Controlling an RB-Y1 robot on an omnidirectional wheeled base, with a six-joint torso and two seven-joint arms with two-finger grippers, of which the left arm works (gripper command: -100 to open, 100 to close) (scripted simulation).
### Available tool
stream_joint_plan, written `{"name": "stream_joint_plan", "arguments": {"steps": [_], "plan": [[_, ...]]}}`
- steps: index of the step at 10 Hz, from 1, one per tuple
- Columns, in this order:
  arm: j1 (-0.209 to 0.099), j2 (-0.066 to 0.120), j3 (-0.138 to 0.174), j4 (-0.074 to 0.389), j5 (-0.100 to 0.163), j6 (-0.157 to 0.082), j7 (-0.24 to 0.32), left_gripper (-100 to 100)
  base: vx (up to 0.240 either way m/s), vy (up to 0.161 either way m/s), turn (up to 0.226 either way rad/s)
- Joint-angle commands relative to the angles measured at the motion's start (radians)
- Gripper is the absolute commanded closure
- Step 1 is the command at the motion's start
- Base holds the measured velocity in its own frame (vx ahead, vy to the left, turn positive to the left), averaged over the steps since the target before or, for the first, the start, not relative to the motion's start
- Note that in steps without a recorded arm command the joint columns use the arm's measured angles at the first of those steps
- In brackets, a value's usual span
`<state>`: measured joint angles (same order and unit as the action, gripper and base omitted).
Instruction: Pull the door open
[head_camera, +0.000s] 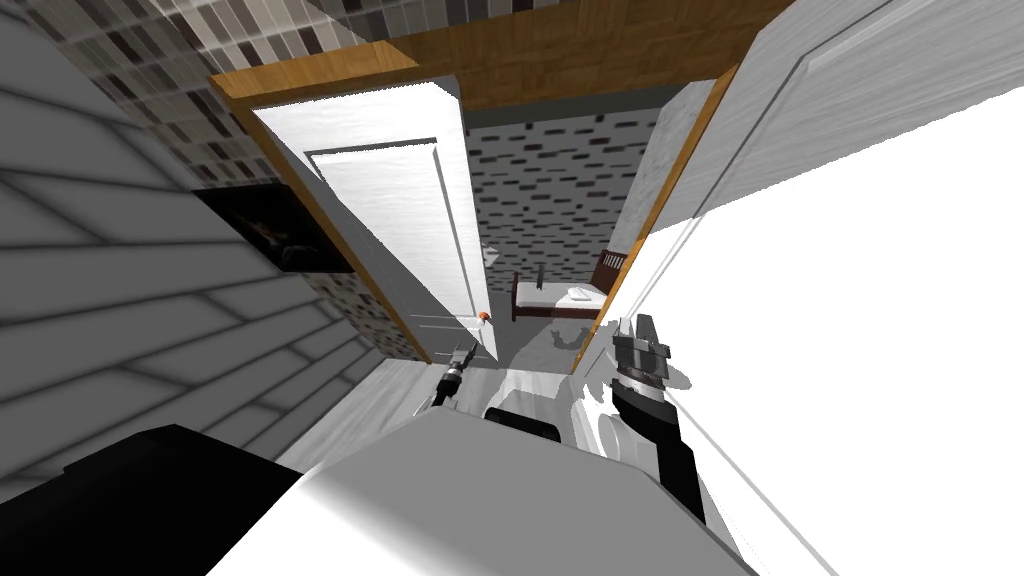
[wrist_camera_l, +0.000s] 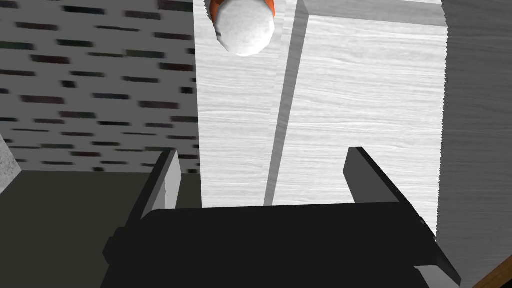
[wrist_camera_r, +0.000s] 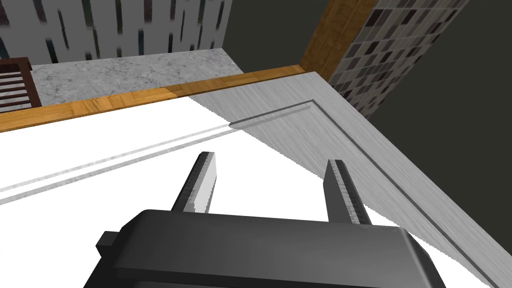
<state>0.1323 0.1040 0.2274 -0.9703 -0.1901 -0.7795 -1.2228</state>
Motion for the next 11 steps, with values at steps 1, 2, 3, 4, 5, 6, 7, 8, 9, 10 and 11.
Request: {"name": "stream_joint_plan", "arguments": {"steps": [1,2,3,4,5,6,7,8,9,10,11], "plan": [[-0.002,-0.004,0.006,0.021,-0.009,0.001,-0.031,-100,0.115,0.02,-0.069],[-0.008,-0.005,0.01,0.04,-0.013,-0.001,-0.047,-100,0.107,0.033,-0.061],[-0.012,-0.006,0.014,0.058,-0.017,-0.002,-0.063,-100,0.096,0.022,-0.057],[-0.015,-0.006,0.016,0.067,-0.019,-0.003,-0.071,-100,0.083,0.009,-0.039],[-0.013,-0.006,0.015,0.059,-0.017,-0.001,-0.064,-100,0.036,0.005,-0.006],[-0.012,0.008,0.026,0.074,-0.01,-0.011,-0.058,-100,0.111,-0.027,-0.086],[-0.012,0.012,0.029,0.079,-0.008,-0.014,-0.055,-100,0.167,-0.019,-0.098],[-0.011,0.022,0.036,0.088,-0.003,-0.02,-0.049,-100,0.165,-0.007,-0.091],[-0.01,0.032,0.044,0.098,0.002,-0.027,-0.043,-100,0.2,-0.006,-0.106],[-0.009,0.043,0.053,0.108,0.007,-0.034,-0.036,-100,0.201,-0.011,-0.09],[-0.008,0.054,0.06,0.118,0.013,-0.04,-0.03,-100,0.186,-0.012,-0.086]]}}
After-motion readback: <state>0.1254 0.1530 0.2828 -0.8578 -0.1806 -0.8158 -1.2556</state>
